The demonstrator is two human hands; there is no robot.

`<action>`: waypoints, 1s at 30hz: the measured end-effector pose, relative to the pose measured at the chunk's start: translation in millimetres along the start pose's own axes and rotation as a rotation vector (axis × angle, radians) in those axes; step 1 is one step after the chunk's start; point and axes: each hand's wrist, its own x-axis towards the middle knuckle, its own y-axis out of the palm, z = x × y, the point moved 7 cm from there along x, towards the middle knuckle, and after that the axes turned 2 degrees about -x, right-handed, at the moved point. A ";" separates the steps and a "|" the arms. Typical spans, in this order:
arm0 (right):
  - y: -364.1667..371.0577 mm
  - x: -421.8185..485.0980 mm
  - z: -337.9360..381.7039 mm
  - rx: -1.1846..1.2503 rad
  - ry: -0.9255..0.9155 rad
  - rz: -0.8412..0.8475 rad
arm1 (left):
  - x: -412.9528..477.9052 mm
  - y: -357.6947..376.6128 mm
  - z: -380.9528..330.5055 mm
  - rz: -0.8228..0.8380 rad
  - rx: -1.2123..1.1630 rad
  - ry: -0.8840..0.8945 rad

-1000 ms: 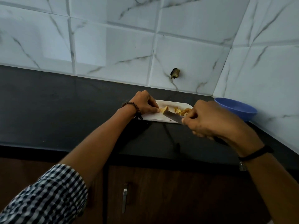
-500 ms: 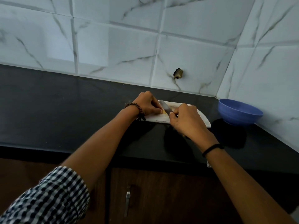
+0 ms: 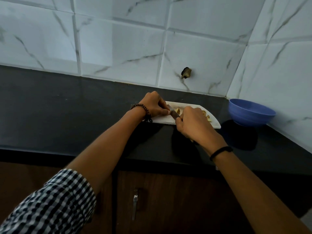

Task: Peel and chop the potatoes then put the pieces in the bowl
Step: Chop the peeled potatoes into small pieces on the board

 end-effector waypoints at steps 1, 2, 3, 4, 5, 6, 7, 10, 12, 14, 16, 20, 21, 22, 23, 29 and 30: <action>-1.8 -4.1 -0.1 -0.011 -0.004 0.009 | -0.1 0.3 0.1 -0.001 -0.001 0.001; -4.5 -8.9 -0.6 -0.028 -0.004 0.022 | 0.0 0.6 0.5 -0.003 0.002 0.001; -7.6 -12.7 -0.5 -0.046 -0.009 0.032 | 0.1 0.8 0.5 -0.005 0.003 0.002; -11.5 -17.0 -0.8 -0.063 -0.015 0.042 | -0.1 0.9 0.2 -0.008 0.005 0.004; -14.9 -20.9 -1.2 -0.077 -0.022 0.053 | 0.0 1.0 -0.2 -0.007 0.008 0.005; -18.2 -24.6 -2.2 -0.085 -0.024 0.068 | 0.3 1.3 -0.1 -0.005 0.013 0.004; -22.0 -27.9 -4.3 -0.094 -0.021 0.084 | 0.9 1.9 0.4 -0.001 0.019 0.001; -36.2 -37.6 -12.3 -0.071 0.001 0.145 | 1.8 2.9 2.7 0.010 0.039 -0.014; -43.3 -40.8 -17.5 0.025 0.002 0.166 | 2.4 2.7 3.1 0.010 0.036 -0.016; -48.5 -39.6 -24.0 0.098 0.014 0.114 | 3.0 3.2 2.6 0.012 0.008 -0.022; -49.9 -36.9 -29.1 0.174 0.023 0.051 | 5.2 4.1 1.4 -0.009 -0.004 -0.026; -43.5 -27.1 -40.1 0.299 0.044 -0.021 | 12.4 5.5 1.3 -0.084 0.039 -0.013; -42.0 -24.3 -43.0 0.324 0.052 -0.037 | 13.6 7.9 -0.7 -0.081 0.067 0.007; -40.5 -21.8 -45.2 0.343 0.058 -0.050 | 14.3 10.8 -4.0 -0.075 0.116 0.035; -39.5 -19.7 -47.1 0.356 0.064 -0.063 | 14.4 13.8 -8.1 -0.069 0.177 0.064; -33.5 -16.1 -51.3 0.378 0.062 -0.107 | 13.1 31.0 -24.4 -0.060 0.383 0.111; -32.7 -16.9 -51.9 0.380 0.058 -0.115 | 13.8 31.7 -25.7 -0.067 0.399 0.115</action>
